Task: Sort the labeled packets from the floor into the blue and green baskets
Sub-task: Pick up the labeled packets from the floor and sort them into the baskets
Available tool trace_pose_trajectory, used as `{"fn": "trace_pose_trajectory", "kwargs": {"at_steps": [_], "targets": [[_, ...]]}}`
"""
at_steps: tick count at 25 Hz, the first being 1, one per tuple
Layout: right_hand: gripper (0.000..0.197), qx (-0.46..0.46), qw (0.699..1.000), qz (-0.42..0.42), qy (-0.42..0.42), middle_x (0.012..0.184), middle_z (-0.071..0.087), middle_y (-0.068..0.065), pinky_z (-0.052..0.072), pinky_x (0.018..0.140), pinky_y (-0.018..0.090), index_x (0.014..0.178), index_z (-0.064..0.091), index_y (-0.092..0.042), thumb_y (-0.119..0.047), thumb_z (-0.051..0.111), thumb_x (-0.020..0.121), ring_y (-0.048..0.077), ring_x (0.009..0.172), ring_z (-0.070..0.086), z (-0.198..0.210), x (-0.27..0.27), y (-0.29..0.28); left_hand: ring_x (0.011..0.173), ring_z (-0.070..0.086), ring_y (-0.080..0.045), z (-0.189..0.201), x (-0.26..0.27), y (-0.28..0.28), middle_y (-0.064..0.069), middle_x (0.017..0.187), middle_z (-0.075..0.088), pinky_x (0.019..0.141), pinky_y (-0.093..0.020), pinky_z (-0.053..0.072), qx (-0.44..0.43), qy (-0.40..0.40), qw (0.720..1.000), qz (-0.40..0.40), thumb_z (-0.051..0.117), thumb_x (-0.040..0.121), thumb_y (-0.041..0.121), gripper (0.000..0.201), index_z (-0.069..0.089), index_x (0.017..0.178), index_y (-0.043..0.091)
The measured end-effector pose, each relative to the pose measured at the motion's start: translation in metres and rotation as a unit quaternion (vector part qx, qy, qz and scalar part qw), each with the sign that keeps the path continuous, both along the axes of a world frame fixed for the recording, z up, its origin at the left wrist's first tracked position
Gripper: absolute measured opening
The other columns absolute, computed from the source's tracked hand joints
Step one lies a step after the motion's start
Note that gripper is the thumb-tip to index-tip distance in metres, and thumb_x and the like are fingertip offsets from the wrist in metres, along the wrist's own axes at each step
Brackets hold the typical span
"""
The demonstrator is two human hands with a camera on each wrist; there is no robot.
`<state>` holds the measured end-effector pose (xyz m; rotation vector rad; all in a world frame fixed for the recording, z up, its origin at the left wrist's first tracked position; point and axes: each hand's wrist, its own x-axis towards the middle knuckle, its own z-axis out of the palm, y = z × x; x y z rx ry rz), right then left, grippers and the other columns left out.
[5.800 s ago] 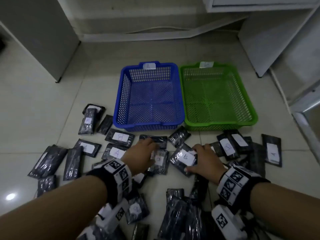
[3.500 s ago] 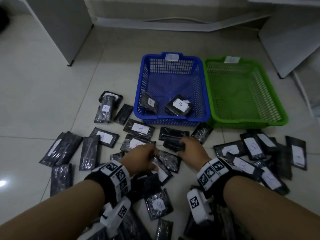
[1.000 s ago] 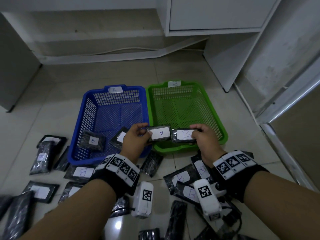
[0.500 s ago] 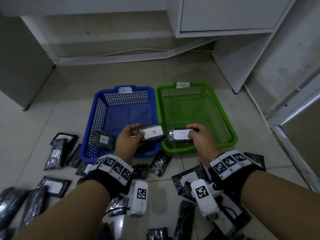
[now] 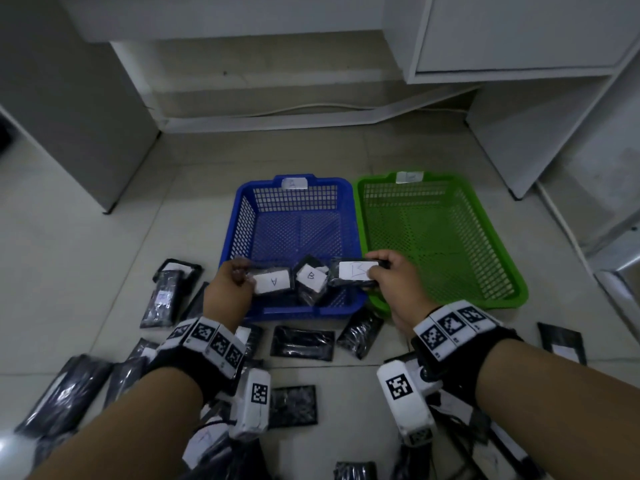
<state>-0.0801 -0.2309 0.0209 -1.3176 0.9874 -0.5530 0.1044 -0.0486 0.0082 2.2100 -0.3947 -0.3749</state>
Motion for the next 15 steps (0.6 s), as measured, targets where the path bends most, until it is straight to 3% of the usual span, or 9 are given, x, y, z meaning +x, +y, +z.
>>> {"fn": "trace_pose_trajectory", "kwargs": {"at_steps": [2, 5, 8, 15], "targets": [[0.030, 0.006, 1.000, 0.003, -0.006, 0.094, 0.061, 0.007, 0.049, 0.053, 0.016, 0.101, 0.061, -0.010, 0.012, 0.050, 0.084, 0.012, 0.074, 0.060, 0.001, 0.007, 0.006, 0.088, 0.057, -0.021, 0.002, 0.002, 0.006, -0.003, 0.097, 0.060, 0.076, -0.027, 0.040, 0.047, -0.020, 0.997, -0.054, 0.056, 0.089, 0.007, 0.029, 0.057, 0.116, 0.018], [0.029, 0.006, 1.000, 0.015, 0.003, 0.096, 0.062, 0.009, 0.050, 0.058, 0.022, 0.101, 0.061, -0.011, 0.011, 0.050, 0.084, 0.014, 0.074, 0.060, -0.003, 0.014, 0.014, 0.083, 0.054, -0.018, 0.006, 0.000, 0.009, -0.002, 0.095, 0.058, 0.073, -0.025, 0.039, 0.095, -0.044, 0.988, -0.112, 0.052, 0.092, 0.009, 0.027, 0.056, 0.117, 0.018], [0.031, 0.003, 1.000, 0.020, 0.015, 0.099, 0.064, 0.011, 0.051, 0.062, 0.028, 0.100, 0.062, -0.012, 0.010, 0.050, 0.083, 0.018, 0.078, 0.062, -0.008, 0.018, 0.019, 0.084, 0.055, -0.018, 0.006, -0.002, 0.010, -0.004, 0.100, 0.061, 0.074, -0.025, 0.039, 0.080, -0.026, 0.990, -0.112, 0.052, 0.093, 0.011, 0.024, 0.056, 0.115, 0.019], [0.033, -0.012, 0.999, 0.026, 0.029, 0.098, 0.065, 0.008, 0.054, 0.070, 0.036, 0.092, 0.062, -0.020, 0.009, 0.049, 0.083, 0.021, 0.081, 0.063, -0.008, 0.018, 0.021, 0.078, 0.052, -0.014, 0.010, -0.006, 0.012, 0.001, 0.089, 0.058, 0.069, -0.023, 0.038, 0.085, -0.049, 0.986, -0.134, 0.055, 0.091, 0.010, 0.022, 0.056, 0.112, 0.017]]}}
